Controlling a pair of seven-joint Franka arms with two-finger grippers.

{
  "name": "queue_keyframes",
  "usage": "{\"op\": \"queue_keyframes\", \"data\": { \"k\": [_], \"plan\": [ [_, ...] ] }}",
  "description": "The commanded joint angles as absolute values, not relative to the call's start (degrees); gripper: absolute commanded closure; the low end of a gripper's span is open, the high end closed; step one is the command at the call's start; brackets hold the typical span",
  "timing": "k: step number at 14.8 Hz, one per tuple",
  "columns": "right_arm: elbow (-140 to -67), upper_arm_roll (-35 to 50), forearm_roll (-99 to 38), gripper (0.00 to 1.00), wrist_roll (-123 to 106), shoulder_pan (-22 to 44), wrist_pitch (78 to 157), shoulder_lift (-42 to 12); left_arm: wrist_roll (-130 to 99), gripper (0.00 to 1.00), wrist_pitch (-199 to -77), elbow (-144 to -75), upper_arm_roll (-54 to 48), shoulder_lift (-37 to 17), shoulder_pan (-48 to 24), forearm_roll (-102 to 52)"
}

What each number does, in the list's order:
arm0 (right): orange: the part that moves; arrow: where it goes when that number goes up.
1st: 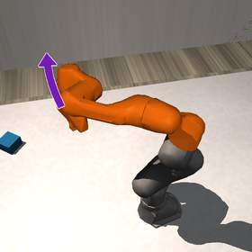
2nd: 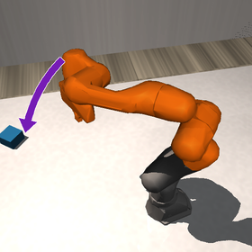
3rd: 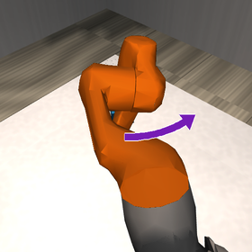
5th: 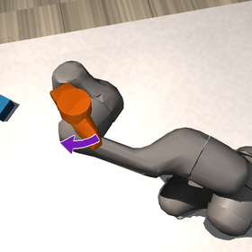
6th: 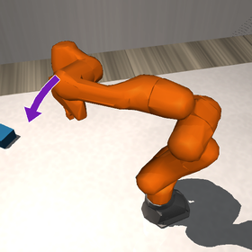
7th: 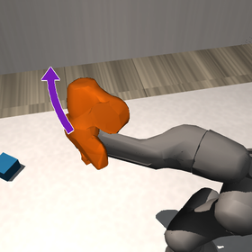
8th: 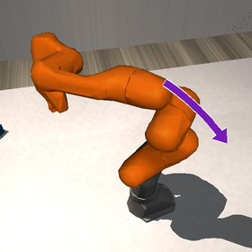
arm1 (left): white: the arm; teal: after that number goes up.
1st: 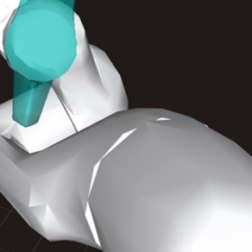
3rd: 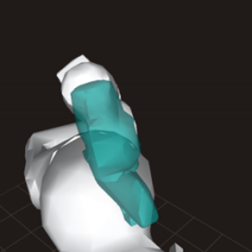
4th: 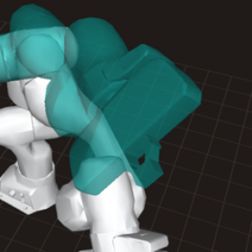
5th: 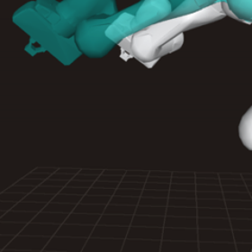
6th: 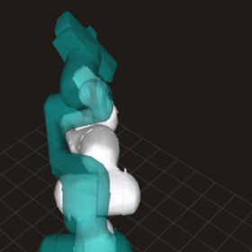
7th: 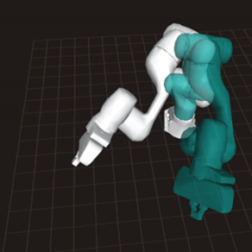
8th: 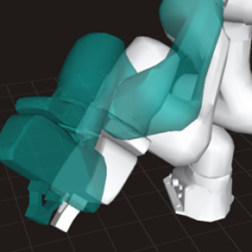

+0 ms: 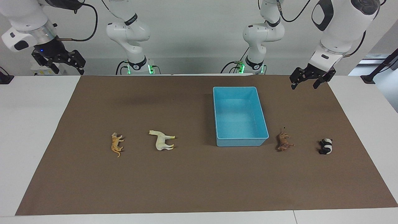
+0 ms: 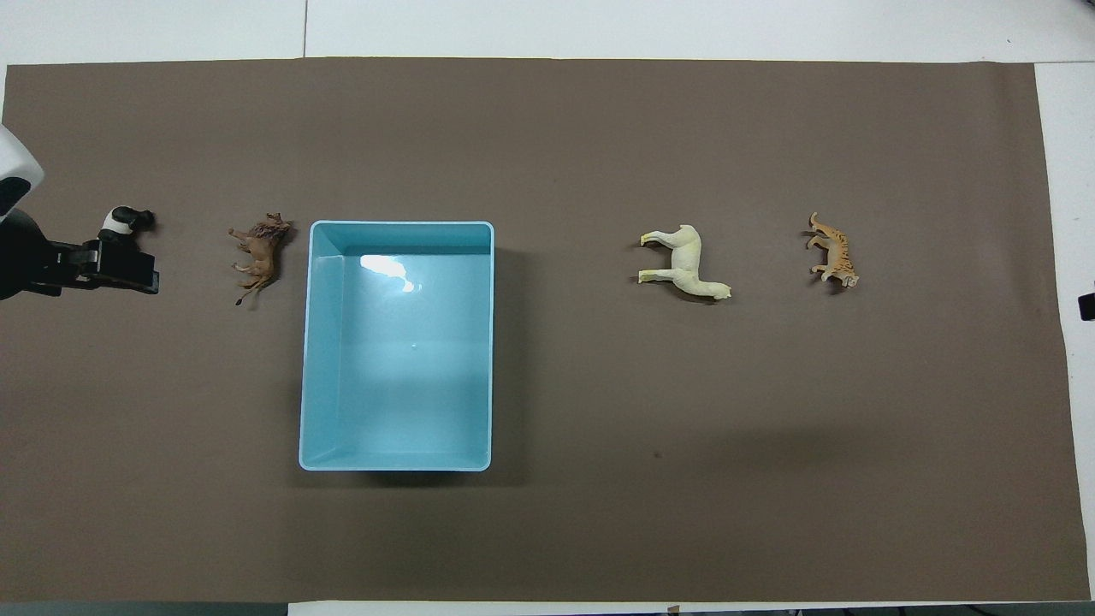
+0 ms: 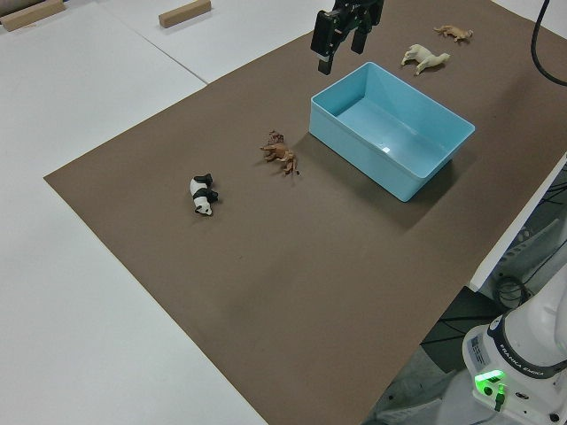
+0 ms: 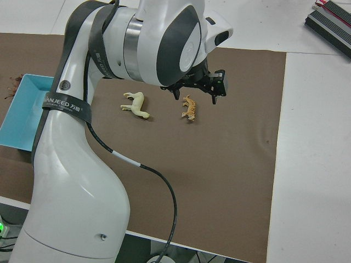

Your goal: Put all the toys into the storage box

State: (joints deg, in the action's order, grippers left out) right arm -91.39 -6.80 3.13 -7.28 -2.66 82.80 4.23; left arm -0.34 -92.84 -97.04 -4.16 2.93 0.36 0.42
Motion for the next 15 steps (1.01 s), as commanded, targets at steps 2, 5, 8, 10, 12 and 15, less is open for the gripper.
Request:
{"op": "queue_keyframes", "data": {
  "k": [2,5,8,10,12,15],
  "plan": [
    [-92.73,-6.33,3.43,0.0,-8.26,-3.16,83.76,5.45,0.53,0.0,-93.69,-97.56,-3.96,3.6,0.53,0.09],
    [-92.72,-6.33,3.43,0.0,-8.26,-3.34,83.41,5.45,0.62,0.0,-93.17,-97.65,-4.04,3.69,0.44,0.09],
    [-93.07,-6.33,3.43,0.0,-8.87,-3.52,83.32,5.62,0.52,0.0,-93.6,-97.73,-4.04,3.69,0.44,0.09],
    [-93.51,-6.33,3.43,0.0,-8.79,-3.6,83.49,5.63,0.09,0.0,-93.95,-97.82,-4.04,3.69,0.18,0.09],
    [-97.53,-6.33,3.43,0.0,-8.0,-2.82,86.9,6.93,0.09,0.0,-97.01,-97.73,-3.96,3.43,0.44,0.17],
    [-104.66,-6.15,3.34,0.0,-6.33,-1.07,98.41,5.81,0.62,0.0,-98.17,-98.26,-3.87,3.17,2.63,0.35]
  ]
}}
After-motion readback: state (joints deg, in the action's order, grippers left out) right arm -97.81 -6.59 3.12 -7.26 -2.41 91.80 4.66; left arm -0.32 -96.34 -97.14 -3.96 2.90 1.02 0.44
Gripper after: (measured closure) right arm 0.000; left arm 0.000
